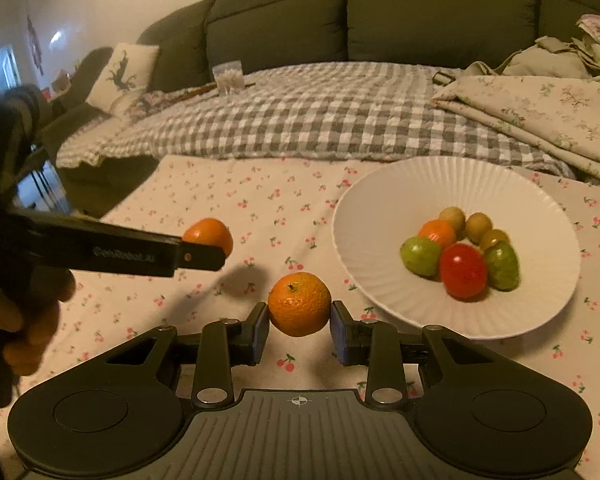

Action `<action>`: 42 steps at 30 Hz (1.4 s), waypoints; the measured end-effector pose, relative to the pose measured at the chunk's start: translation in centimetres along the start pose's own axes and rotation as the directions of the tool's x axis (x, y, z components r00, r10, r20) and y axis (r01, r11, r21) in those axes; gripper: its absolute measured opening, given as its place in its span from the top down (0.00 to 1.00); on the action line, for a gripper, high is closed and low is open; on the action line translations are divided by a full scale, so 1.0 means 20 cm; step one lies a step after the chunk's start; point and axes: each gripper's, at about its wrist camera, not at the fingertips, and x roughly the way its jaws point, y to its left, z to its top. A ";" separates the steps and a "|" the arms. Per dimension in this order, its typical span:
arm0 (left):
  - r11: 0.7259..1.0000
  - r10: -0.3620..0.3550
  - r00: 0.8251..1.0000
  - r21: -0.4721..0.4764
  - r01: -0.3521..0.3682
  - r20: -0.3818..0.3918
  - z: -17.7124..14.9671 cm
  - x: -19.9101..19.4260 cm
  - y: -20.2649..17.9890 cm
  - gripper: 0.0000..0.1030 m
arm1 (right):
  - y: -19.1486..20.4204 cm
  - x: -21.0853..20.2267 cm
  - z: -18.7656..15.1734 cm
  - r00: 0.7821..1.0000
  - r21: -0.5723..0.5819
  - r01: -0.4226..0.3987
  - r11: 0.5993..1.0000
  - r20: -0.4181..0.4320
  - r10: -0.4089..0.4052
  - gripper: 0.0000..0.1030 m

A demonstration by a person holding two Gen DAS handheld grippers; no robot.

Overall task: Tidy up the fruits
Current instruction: 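Carry both mandarins over the white plate and open both tools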

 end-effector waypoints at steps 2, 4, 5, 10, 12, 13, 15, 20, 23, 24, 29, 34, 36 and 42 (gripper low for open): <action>1.000 -0.003 1.000 -0.003 0.003 0.006 0.01 -0.01 0.00 0.63 | -0.03 -0.05 0.02 1.000 0.015 0.008 1.000 0.014 -0.008 0.69; 1.000 -0.007 1.000 -0.005 0.007 0.013 0.01 -0.01 -0.01 0.63 | -0.09 -0.10 0.04 0.999 0.048 0.021 0.999 0.036 -0.023 0.69; 1.000 -0.008 1.000 -0.005 0.009 0.016 0.02 -0.01 -0.02 0.63 | -0.12 -0.12 0.05 0.998 0.062 0.031 0.998 0.045 -0.034 0.69; 1.000 -0.029 0.999 0.002 0.029 0.033 0.04 -0.02 -0.08 0.63 | -0.25 -0.22 0.09 0.991 0.117 0.091 0.989 0.089 -0.102 0.69; 0.999 -0.041 0.998 0.010 0.041 0.046 0.06 -0.02 -0.12 0.63 | -0.30 -0.26 0.10 0.986 0.131 0.117 0.984 0.103 -0.131 0.69; 0.999 -0.046 0.998 0.015 0.045 0.051 0.06 -0.01 -0.14 0.63 | -0.33 -0.28 0.11 0.983 0.142 0.131 0.981 0.110 -0.147 0.69; 0.998 -0.059 0.997 0.036 0.057 0.058 0.08 0.00 -0.18 0.63 | -0.39 -0.31 0.11 0.979 0.170 0.147 0.974 0.119 -0.168 0.69; 0.995 -0.080 0.995 0.059 0.076 0.064 0.12 0.06 -0.27 0.63 | -0.50 -0.30 0.10 0.971 0.234 0.185 0.955 0.107 -0.215 0.69; 0.993 -0.090 0.993 0.086 0.084 0.071 0.14 0.10 -0.33 0.63 | -0.54 -0.27 0.09 0.964 0.262 0.214 0.941 0.096 -0.246 0.69; 0.992 -0.089 0.993 0.098 0.082 0.076 0.15 0.12 -0.36 0.63 | -0.56 -0.26 0.09 0.963 0.269 0.220 0.938 0.093 -0.253 0.69; 0.986 -0.099 0.993 0.143 0.088 0.069 0.18 0.20 -0.43 0.63 | -0.60 -0.19 0.10 0.959 0.272 0.239 0.932 0.082 -0.270 0.69; 0.987 -0.093 0.995 0.137 0.086 0.046 0.20 0.30 -0.45 0.63 | -0.65 -0.13 0.10 0.962 0.280 0.232 0.932 0.076 -0.262 0.69; 0.986 -0.099 0.994 0.137 0.093 0.038 0.20 0.33 -0.46 0.63 | -0.65 -0.09 0.10 0.961 0.260 0.246 0.934 0.060 -0.270 0.69; 0.984 -0.106 0.993 0.151 0.098 0.044 0.19 0.36 -0.46 0.62 | -0.67 -0.04 0.11 0.960 0.245 0.259 0.934 0.043 -0.277 0.69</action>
